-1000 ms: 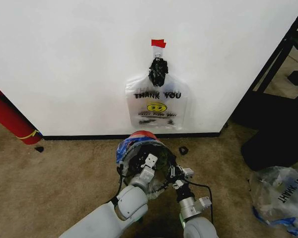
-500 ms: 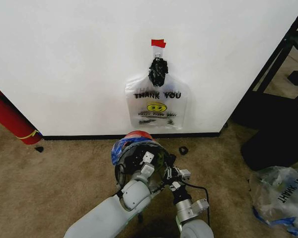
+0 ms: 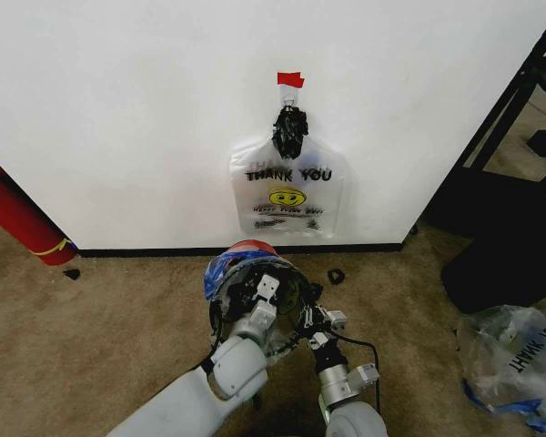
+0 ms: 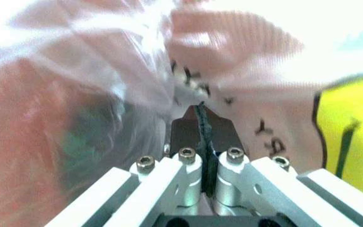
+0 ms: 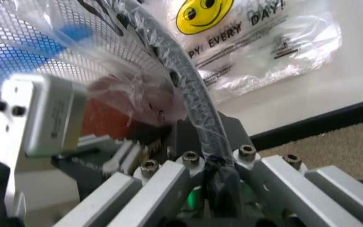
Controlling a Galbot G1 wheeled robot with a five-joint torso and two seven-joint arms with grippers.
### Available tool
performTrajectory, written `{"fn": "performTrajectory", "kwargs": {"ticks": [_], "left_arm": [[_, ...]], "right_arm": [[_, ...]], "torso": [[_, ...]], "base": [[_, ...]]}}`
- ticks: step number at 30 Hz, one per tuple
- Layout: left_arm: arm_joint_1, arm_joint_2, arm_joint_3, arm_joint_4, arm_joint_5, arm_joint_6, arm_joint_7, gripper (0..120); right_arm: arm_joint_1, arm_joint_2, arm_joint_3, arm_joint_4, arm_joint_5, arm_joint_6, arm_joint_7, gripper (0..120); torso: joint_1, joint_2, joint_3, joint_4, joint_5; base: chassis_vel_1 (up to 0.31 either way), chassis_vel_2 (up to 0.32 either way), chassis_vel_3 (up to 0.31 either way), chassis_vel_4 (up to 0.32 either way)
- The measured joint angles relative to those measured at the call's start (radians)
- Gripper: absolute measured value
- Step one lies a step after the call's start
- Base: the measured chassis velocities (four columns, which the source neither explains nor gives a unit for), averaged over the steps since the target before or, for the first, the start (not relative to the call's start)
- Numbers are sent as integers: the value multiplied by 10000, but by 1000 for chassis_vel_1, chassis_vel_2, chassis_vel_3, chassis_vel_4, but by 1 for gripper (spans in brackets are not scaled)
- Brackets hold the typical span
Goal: Pick up the garbage bag from the wall and place it over the trash bin.
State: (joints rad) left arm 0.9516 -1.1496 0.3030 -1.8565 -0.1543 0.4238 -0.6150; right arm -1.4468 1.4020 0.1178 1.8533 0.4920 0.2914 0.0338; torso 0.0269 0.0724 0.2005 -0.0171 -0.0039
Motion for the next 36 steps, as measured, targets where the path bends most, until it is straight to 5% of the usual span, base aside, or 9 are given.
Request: {"fn": "performTrajectory", "kwargs": {"ticks": [7,26,36], "left_arm": [[53,-405,-543,316,576,-737,62,0],[-442,-694,-865,1836,846,-944,278,0],[-346,-192,-875,1266,602,-946,699,0]], "right_arm": [[-95,-54,-73,137,451,-239,249,0],[-460,-257,-461,625,890,-307,-450,0],[-188,-11,-370,287,976,-122,-643,0]], "torso": [[0,0,0,-1,1],[0,0,0,-1,0],[0,0,0,0,-12]], "base": [[0,0,0,0],[0,0,0,0],[0,0,0,0]]}}
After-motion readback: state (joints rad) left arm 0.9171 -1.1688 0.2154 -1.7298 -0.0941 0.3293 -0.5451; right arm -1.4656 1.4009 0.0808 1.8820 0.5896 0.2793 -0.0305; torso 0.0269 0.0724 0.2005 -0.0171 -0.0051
